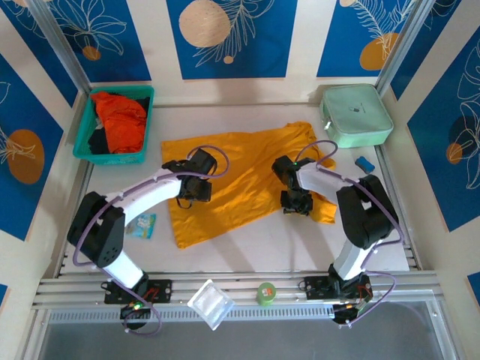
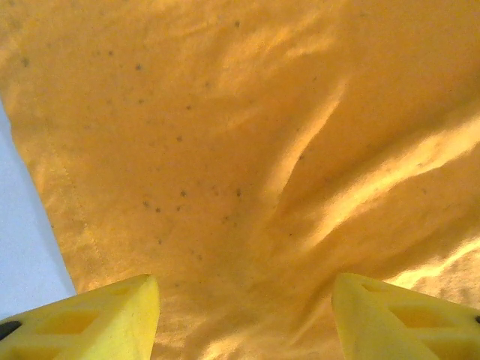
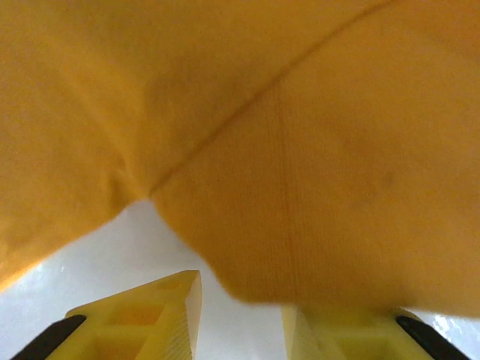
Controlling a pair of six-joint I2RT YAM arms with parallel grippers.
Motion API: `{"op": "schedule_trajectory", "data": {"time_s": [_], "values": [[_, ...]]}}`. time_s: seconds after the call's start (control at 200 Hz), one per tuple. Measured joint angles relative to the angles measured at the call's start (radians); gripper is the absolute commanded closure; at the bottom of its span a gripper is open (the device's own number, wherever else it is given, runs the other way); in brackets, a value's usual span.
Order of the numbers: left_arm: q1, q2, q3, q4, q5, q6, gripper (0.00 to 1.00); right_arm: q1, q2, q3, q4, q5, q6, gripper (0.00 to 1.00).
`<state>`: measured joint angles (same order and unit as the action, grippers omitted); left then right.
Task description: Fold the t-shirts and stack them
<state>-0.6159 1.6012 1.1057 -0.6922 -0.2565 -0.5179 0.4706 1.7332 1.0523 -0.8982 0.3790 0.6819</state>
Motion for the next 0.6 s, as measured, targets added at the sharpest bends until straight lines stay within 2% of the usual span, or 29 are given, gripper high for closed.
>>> {"op": "schedule_trajectory", "data": {"time_s": [0.075, 0.125, 0.305, 0.49, 0.6], "values": [[0.0, 0.0, -0.01, 0.0, 0.003, 0.0, 0.37, 0.001, 0.04, 0.014, 0.002, 0.013, 0.0, 0.68], [0.0, 0.0, -0.01, 0.0, 0.003, 0.0, 0.37, 0.004, 0.053, 0.033, -0.01, 0.019, -0.001, 0.73], [0.0, 0.005, -0.01, 0.002, 0.003, 0.0, 0.37, 0.016, 0.083, 0.066, -0.027, 0.046, -0.005, 1.0], [0.0, 0.012, -0.01, 0.003, 0.003, 0.001, 0.37, 0.028, 0.076, 0.074, -0.041, 0.063, -0.006, 1.0], [0.0, 0.012, -0.01, 0.001, 0.003, 0.002, 0.37, 0.045, 0.007, 0.083, -0.086, 0.028, -0.032, 1.0]]}}
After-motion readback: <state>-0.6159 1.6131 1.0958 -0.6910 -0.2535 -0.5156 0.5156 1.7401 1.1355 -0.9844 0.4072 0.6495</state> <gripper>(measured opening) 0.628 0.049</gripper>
